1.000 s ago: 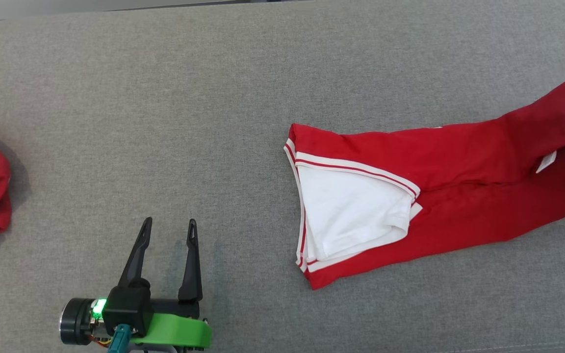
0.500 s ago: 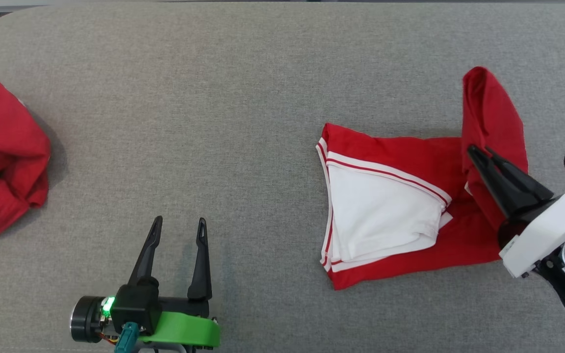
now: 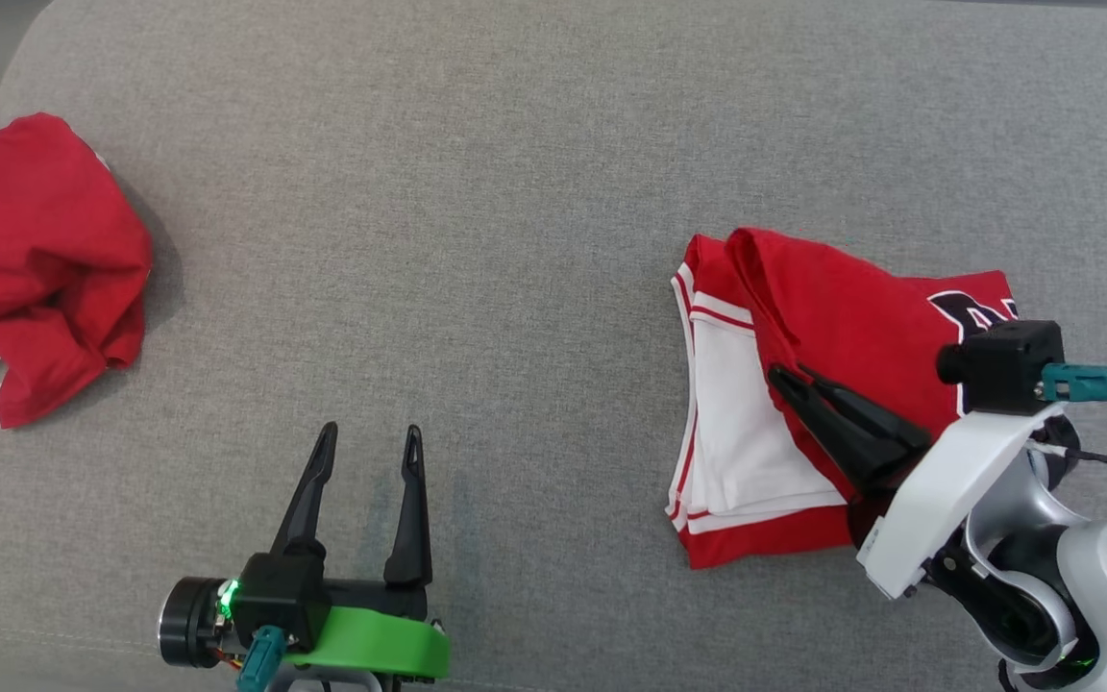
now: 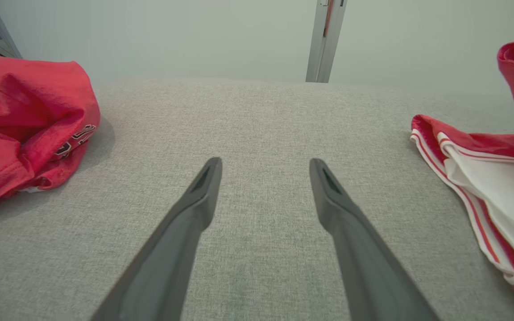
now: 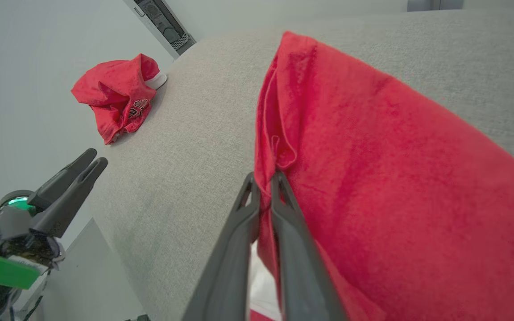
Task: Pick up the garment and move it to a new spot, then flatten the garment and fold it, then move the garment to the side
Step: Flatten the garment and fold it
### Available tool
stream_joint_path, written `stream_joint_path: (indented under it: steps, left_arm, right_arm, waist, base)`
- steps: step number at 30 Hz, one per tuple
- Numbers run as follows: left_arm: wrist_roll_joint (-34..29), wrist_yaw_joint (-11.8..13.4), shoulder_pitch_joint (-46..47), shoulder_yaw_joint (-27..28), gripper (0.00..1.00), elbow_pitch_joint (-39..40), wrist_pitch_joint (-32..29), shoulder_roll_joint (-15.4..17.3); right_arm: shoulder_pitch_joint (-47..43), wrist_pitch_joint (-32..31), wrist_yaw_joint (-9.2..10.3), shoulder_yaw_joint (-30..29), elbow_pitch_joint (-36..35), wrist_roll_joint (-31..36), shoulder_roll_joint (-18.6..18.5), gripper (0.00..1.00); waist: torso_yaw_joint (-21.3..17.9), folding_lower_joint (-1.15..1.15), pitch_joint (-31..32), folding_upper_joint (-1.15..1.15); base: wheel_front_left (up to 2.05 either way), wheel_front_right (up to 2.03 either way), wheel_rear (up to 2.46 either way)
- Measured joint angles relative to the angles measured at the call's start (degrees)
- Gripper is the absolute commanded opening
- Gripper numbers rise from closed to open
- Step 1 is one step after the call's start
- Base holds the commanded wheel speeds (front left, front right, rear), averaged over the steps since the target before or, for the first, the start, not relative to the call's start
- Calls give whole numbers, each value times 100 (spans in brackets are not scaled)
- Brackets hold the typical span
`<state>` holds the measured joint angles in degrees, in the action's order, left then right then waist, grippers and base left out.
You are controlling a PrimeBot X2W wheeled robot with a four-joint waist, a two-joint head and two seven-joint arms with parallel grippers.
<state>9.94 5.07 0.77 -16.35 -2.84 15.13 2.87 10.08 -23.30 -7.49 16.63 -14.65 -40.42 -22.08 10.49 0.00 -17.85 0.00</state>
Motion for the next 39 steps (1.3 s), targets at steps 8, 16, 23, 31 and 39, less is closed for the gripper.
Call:
stream_joint_path:
  steps: [8,16,23,31,39]
  left_arm:
    - [41,19,50,-20,100,-30,-1,0]
    - [3,1,43,103,100,-70,0,0]
    - [-99,-48,20,286,100,-62,0,-1]
    - [-71,-56,-137,514,100,-48,0,-2]
    - [224,-107,-403,728,100,120,0,-3]
  right_arm:
    - [210,23,0,259,250,-343,75,100]
    - [92,345,0,-158,-201,-583,-260,100]
    - [-42,1569,0,-768,94,-54,-357,100]
    - [-16,3407,0,-570,1470,639,-105,100]
    - [4,3834,-1,-1060,2023,1951,545,100]
  waist:
    - [37,0,-40,0]
    - [-161,0,40,0]
    - [-499,0,187,0]
    - [-905,0,484,0]
    - [-1202,0,966,0]
  base:
    - [0,0,0]
    - [0,0,0]
    - [0,0,0]
    - [0,0,0]
    - [0,0,0]
